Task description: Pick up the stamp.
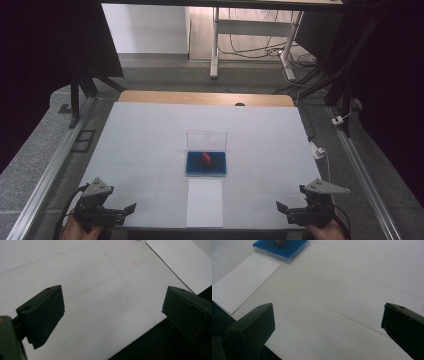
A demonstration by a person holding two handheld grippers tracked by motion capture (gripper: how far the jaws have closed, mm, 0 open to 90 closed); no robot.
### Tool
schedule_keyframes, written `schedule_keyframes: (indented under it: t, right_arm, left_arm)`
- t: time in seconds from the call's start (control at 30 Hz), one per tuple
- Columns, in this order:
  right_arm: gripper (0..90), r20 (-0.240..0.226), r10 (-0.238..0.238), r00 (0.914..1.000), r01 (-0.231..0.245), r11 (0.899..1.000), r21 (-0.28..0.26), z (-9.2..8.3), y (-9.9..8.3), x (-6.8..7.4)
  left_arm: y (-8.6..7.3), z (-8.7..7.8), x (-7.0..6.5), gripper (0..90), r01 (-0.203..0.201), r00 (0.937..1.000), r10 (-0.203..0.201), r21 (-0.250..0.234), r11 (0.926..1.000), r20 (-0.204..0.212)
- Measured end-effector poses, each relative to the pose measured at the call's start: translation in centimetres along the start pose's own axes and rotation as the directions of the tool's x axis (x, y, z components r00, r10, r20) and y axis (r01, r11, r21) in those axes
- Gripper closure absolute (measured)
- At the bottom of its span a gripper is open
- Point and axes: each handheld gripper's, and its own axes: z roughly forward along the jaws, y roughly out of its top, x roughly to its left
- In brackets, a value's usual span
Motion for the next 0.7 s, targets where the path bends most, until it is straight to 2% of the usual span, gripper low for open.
schedule_keyframes:
  t: [0.07,0.2,0.4,0.57,0.7]
  right_arm:
    - [0.0,0.001,-0.001,1.0000,0.001,1.000,0.000,0.0,0.0,0.0]
    - [0.0,0.003,-0.009,1.0000,0.009,1.000,0.004,0.0,0.0,0.1]
    - [0.0,0.007,-0.028,0.9996,0.028,1.000,0.010,0.1,0.0,0.3]
    - [0.0,0.006,-0.040,0.9992,0.040,0.999,0.018,0.2,0.0,0.4]
    - [0.0,0.002,-0.047,0.9989,0.047,0.999,0.023,0.2,0.1,0.5]
  left_arm:
    - [0.1,0.0,0.0,4.1,-0.004,1.0000,0.004,-0.003,1.0000,0.000]
    - [0.5,-0.1,-0.2,3.8,-0.024,0.9994,0.025,-0.049,0.9985,0.025]
    - [1.2,0.3,-0.5,2.8,-0.059,0.9975,0.061,-0.057,0.9966,0.037]
    - [2.2,1.1,-1.1,2.5,-0.144,0.9885,0.147,-0.081,0.9862,0.034]
    - [2.7,1.6,-1.2,2.3,-0.135,0.9883,0.141,-0.095,0.9863,0.060]
